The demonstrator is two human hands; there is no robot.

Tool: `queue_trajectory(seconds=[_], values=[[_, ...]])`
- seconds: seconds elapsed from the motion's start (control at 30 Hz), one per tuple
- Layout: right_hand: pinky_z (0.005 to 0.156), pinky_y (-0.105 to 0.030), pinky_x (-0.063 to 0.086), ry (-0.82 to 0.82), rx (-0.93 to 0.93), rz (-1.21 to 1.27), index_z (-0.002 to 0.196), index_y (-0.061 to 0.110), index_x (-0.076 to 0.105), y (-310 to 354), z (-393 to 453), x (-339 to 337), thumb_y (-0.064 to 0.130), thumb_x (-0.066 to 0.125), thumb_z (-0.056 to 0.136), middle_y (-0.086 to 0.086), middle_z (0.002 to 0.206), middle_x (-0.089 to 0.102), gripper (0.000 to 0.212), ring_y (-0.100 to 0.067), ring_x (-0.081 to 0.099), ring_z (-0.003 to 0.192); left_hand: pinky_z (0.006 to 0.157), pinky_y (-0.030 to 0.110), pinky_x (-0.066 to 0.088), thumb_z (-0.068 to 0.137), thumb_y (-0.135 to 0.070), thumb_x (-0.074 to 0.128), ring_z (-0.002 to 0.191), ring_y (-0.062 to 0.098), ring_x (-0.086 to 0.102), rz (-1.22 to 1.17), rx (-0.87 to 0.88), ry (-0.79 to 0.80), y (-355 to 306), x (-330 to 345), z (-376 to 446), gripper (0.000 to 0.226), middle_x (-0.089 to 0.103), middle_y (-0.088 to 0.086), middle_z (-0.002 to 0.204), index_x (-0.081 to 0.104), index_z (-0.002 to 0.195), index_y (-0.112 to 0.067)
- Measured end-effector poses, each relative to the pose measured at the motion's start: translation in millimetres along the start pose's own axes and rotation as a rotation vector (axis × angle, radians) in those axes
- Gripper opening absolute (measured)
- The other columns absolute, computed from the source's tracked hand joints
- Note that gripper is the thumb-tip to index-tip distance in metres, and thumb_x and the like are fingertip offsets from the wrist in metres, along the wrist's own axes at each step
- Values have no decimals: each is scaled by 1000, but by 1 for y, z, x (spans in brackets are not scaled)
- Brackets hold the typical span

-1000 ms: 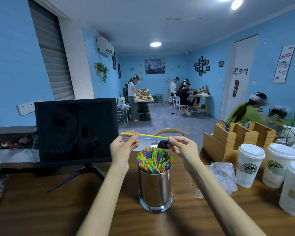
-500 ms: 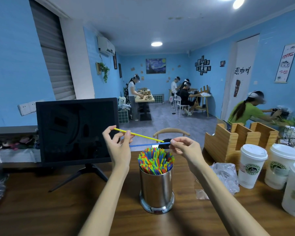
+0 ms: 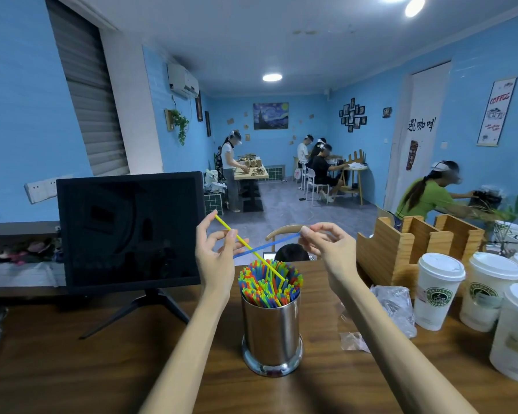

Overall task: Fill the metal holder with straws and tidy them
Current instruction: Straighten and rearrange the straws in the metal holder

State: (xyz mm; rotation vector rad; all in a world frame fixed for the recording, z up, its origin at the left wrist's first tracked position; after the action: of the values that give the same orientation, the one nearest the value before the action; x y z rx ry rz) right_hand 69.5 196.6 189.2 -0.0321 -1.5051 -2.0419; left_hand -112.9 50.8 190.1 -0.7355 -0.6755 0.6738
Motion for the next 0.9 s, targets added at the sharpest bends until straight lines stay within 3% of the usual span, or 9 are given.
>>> queue_trajectory(seconds=[0.07, 0.17, 0.27, 0.4, 0.53, 0.67, 0.73, 0.8, 0.9], values=[[76, -38, 61, -13, -4, 0, 97, 0, 68, 0, 2, -2, 4, 79, 85, -26, 88, 75, 17, -31, 74, 76, 73, 40, 62, 98, -8, 65, 79, 36, 75, -11, -7, -10, 0, 0, 1, 49, 68, 21, 92, 48, 140, -25], [74, -33, 61, 32, 5, -45, 105, 4, 72, -4, 1, -3, 5, 77, 87, -21, 88, 76, 18, -25, 74, 76, 70, 39, 61, 100, -9, 62, 81, 34, 75, -18, 9, -35, -2, 0, 3, 47, 65, 21, 96, 47, 140, -30], [72, -31, 56, 59, 45, -85, 94, -3, 73, -15, -1, -4, 9, 76, 88, -22, 82, 73, 13, -23, 68, 73, 73, 36, 60, 101, -9, 60, 85, 35, 74, -37, 49, -77, -6, 0, 6, 46, 62, 20, 97, 45, 139, -29], [65, -20, 60, -17, 295, 212, 99, 4, 70, -32, 3, -16, 17, 75, 90, -12, 81, 73, 17, -15, 72, 69, 85, 51, 61, 101, -6, 59, 87, 40, 72, -53, 60, -147, -10, -6, 10, 44, 61, 24, 99, 45, 136, -28], [66, -20, 61, -23, 362, 326, 96, 6, 69, -42, 2, -15, 14, 73, 91, -9, 79, 74, 10, -15, 72, 70, 82, 42, 62, 100, -4, 60, 83, 35, 75, -144, 3, -102, -9, -4, 7, 44, 59, 31, 106, 43, 136, -23], [77, -28, 58, 66, 327, 194, 97, 0, 70, -47, -7, 5, 17, 77, 86, -10, 79, 73, 22, -17, 68, 69, 74, 32, 61, 97, -2, 64, 71, 22, 71, -171, -25, -50, -15, 12, 1, 41, 69, 18, 99, 46, 130, -20], [81, -32, 54, 96, 296, 104, 97, -1, 69, -49, -10, 10, 19, 78, 85, -4, 69, 69, 25, -11, 63, 61, 73, 31, 61, 96, -3, 66, 77, 24, 72, -164, -22, -63, -17, 14, 1, 41, 74, 17, 99, 48, 128, -21], [75, -30, 52, 152, 266, 25, 92, 0, 67, -50, -13, 10, 15, 76, 88, 4, 56, 61, 18, -7, 56, 52, 75, 34, 61, 95, -8, 69, 82, 25, 73, -108, 12, -81, -18, 12, 4, 40, 75, 18, 92, 50, 127, -24], [66, -25, 48, 276, 190, -128, 85, 2, 67, -46, -16, 13, 11, 79, 87, 1, 58, 60, 16, -14, 53, 57, 75, 35, 60, 94, -11, 72, 74, 19, 71, -17, 37, -70, -18, 9, 11, 42, 73, 17, 87, 52, 127, -26]])
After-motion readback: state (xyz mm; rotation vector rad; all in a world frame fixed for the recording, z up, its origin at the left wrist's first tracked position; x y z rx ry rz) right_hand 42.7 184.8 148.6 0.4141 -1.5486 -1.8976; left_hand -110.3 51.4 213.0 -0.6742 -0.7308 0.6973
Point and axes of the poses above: each hand's wrist, its own z-axis towards the middle knuckle, its own x-axis out of the palm, y = z × x, the point moved 4 cm from there along z, towards the middle knuckle
